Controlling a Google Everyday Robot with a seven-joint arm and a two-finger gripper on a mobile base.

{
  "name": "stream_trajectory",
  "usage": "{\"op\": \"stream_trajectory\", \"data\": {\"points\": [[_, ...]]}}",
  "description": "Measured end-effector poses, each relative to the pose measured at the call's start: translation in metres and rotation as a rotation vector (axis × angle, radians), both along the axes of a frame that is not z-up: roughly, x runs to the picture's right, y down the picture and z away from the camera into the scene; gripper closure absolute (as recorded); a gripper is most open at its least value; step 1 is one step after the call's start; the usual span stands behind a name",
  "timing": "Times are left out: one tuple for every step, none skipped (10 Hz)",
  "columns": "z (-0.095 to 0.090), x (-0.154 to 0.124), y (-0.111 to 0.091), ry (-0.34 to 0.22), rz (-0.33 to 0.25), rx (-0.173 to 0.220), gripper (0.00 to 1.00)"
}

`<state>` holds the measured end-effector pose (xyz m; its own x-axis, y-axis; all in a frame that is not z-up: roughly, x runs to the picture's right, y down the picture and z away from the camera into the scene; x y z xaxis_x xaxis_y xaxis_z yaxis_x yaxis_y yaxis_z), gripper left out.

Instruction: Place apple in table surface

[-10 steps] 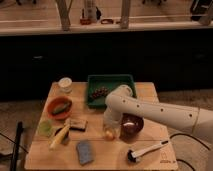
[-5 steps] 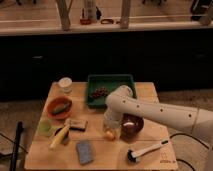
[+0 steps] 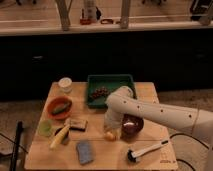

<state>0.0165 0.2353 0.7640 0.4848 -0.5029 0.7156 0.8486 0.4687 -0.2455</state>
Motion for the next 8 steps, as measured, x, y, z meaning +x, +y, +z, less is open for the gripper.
{"op": "stream_trajectory", "data": {"points": [[-0.005, -0.013, 0.000, -0.032, -0.007, 0.011, 0.61], [-0.009, -0.021, 0.001, -0.054, -0.012, 0.016, 0.52], [-0.013, -0.026, 0.001, -0.078, -0.016, 0.022, 0.43], [-0.016, -0.031, 0.002, -0.102, -0.023, 0.026, 0.32], [-0.019, -0.039, 0.003, -0.128, -0.034, 0.028, 0.23], [-0.020, -0.044, 0.002, -0.144, -0.041, 0.030, 0.20], [-0.020, -0.048, 0.002, -0.156, -0.046, 0.030, 0.20], [-0.020, -0.053, 0.003, -0.169, -0.054, 0.028, 0.20]]}}
